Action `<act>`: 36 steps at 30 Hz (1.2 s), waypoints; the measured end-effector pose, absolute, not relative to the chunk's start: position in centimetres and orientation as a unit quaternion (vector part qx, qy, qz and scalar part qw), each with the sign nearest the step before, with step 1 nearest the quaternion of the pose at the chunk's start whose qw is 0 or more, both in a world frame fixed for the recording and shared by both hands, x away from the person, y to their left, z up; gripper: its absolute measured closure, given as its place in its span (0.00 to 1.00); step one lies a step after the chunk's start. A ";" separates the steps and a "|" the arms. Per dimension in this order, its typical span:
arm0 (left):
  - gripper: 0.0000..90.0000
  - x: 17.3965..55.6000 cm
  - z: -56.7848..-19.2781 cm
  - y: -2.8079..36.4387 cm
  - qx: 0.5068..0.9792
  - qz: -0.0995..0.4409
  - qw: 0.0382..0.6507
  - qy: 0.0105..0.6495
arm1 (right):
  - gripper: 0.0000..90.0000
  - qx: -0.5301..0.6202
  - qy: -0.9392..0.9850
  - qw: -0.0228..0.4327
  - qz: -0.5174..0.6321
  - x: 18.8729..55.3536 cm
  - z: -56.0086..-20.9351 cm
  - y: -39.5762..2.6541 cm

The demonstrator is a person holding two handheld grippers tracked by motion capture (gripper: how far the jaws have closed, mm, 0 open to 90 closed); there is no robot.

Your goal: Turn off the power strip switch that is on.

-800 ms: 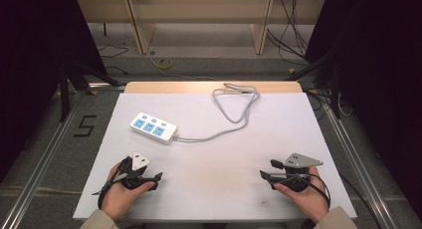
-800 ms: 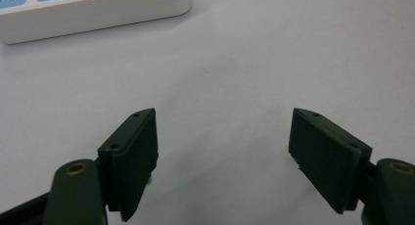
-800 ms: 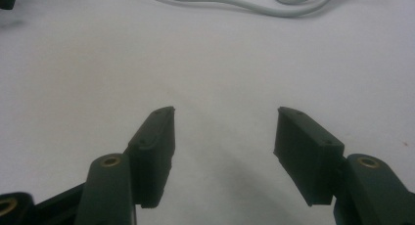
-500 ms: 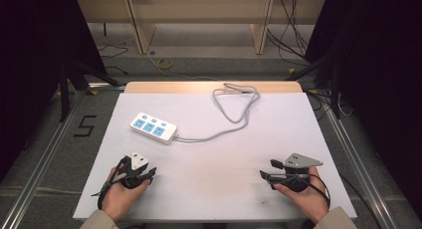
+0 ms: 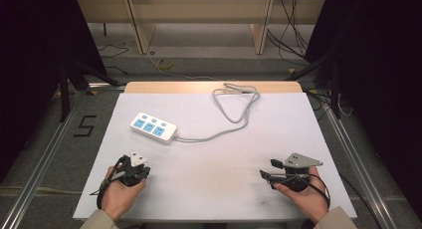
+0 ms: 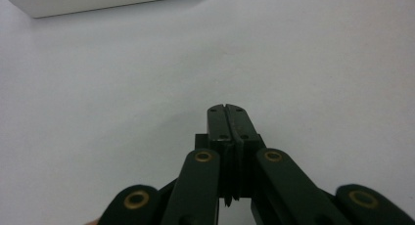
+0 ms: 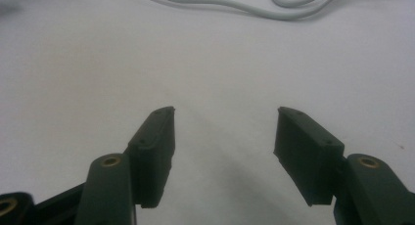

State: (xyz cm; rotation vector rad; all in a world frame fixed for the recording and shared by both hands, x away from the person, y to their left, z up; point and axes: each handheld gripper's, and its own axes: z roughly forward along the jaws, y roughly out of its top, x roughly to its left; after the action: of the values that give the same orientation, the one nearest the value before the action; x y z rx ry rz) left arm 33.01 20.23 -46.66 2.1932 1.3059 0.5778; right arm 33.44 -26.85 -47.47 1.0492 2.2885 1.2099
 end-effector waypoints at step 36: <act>1.00 35.7 -44.9 19.3 0.810 0.202 0.245 0.494 | 0.46 0.366 0.809 0.176 0.425 33.5 -47.5 -26.7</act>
State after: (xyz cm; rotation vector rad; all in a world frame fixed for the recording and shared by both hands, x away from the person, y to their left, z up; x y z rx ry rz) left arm 35.65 19.34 -44.87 2.2103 1.3474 0.5510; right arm 33.51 -26.66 -47.53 1.0378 2.2917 1.2026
